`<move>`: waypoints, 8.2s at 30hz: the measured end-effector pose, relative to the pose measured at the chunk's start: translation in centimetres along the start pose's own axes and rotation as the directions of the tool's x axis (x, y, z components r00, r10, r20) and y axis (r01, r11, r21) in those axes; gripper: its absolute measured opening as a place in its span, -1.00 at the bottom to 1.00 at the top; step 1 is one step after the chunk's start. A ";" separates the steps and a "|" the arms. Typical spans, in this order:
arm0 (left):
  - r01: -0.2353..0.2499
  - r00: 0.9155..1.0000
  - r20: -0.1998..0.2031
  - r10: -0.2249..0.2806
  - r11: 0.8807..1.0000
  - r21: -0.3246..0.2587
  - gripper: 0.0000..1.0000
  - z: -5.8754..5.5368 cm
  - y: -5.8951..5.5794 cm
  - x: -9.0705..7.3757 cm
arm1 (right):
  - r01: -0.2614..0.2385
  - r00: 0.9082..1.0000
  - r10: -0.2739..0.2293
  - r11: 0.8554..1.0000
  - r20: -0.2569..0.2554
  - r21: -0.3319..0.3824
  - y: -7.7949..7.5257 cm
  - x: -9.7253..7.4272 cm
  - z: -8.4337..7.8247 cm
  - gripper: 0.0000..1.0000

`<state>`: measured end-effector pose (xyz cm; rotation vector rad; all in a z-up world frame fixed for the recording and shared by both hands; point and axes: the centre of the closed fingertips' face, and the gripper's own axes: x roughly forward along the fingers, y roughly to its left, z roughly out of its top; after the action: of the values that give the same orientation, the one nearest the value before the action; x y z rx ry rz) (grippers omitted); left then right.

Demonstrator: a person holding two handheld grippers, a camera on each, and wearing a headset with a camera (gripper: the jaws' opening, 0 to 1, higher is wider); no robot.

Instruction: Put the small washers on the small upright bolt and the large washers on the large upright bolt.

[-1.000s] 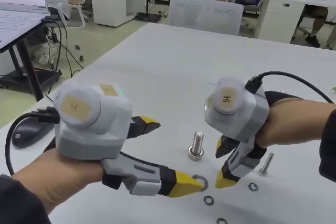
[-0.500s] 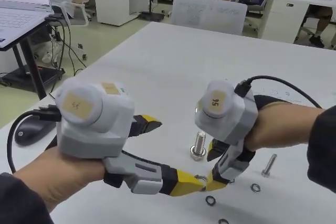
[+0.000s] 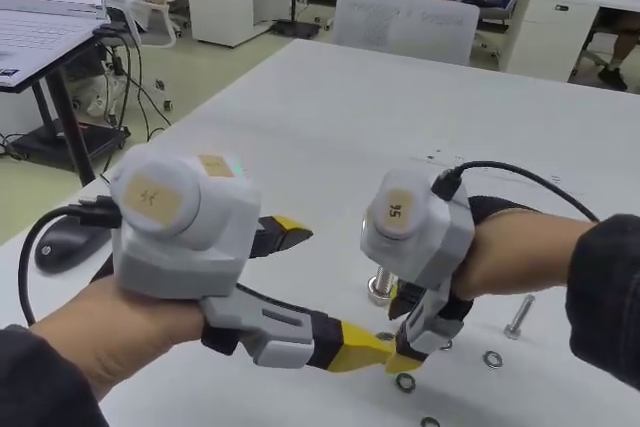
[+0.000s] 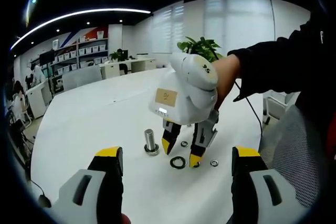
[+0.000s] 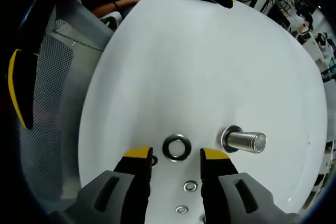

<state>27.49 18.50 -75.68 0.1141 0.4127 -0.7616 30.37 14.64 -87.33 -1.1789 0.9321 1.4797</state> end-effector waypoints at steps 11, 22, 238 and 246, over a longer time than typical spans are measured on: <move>0.001 1.000 -0.003 -0.001 1.000 0.001 0.70 -0.1 0.0 0.1 | 0.005 1.000 -0.005 1.000 -0.016 0.003 -0.4 0.6 -0.2 -0.31; 0.000 1.000 0.001 0.000 1.000 0.003 0.69 0.0 0.1 0.1 | -0.003 1.000 0.004 1.000 -0.019 0.012 -0.3 0.7 -0.2 -0.35; -0.003 1.000 -0.001 0.003 1.000 -0.005 0.65 0.0 0.2 0.4 | 0.054 0.998 -0.054 0.998 -0.031 0.012 -7.1 -5.8 1.9 -0.55; 0.000 1.000 -0.001 0.000 1.000 -0.007 0.65 0.0 0.2 0.4 | 0.048 0.998 -0.047 0.999 -0.034 0.018 -7.0 -5.5 1.8 -0.55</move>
<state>27.92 18.37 -75.88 0.1077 0.4165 -0.7605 37.06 16.60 -81.51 -1.2077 0.9326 1.4146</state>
